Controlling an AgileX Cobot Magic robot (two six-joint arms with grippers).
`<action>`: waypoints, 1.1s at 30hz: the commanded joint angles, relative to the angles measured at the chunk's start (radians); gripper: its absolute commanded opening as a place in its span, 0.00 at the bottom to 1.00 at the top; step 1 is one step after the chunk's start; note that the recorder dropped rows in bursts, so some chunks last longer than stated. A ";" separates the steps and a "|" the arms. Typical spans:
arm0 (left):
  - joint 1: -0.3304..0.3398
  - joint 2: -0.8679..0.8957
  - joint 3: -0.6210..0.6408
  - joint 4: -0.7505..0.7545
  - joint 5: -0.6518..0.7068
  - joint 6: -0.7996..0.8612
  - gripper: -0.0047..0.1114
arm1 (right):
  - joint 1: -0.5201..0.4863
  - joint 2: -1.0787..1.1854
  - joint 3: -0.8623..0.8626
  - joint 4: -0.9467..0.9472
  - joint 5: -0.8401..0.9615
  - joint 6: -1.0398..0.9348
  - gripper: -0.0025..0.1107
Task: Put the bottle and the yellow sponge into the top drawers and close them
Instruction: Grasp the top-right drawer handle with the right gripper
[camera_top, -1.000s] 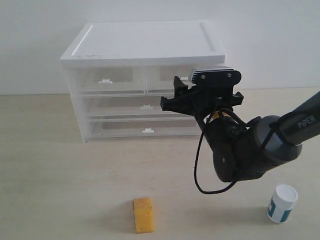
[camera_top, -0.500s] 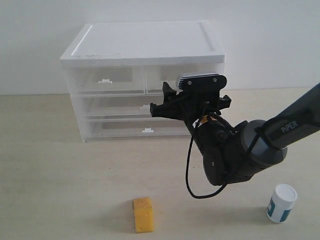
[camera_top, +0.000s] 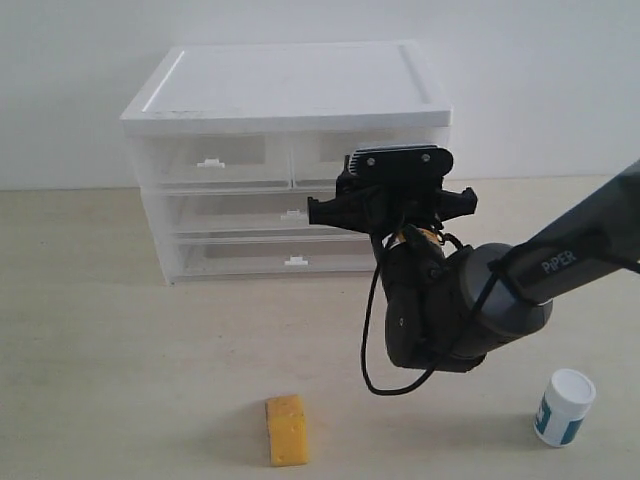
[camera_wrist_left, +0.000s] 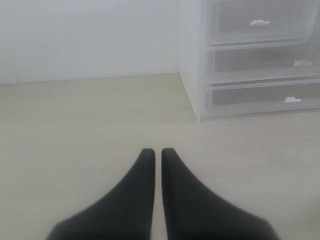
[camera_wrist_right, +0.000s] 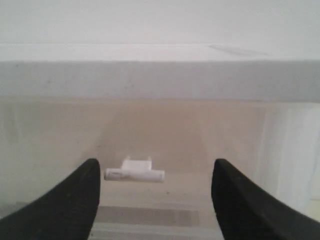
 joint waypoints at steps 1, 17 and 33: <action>-0.008 -0.003 0.003 -0.012 -0.004 -0.005 0.08 | 0.006 -0.047 0.046 -0.037 -0.021 -0.020 0.55; -0.008 -0.003 0.003 -0.012 -0.007 -0.005 0.08 | -0.024 -0.051 0.050 -0.062 -0.021 0.049 0.55; -0.008 -0.003 0.003 -0.012 -0.005 -0.005 0.08 | -0.054 -0.051 0.017 -0.212 0.119 -0.011 0.49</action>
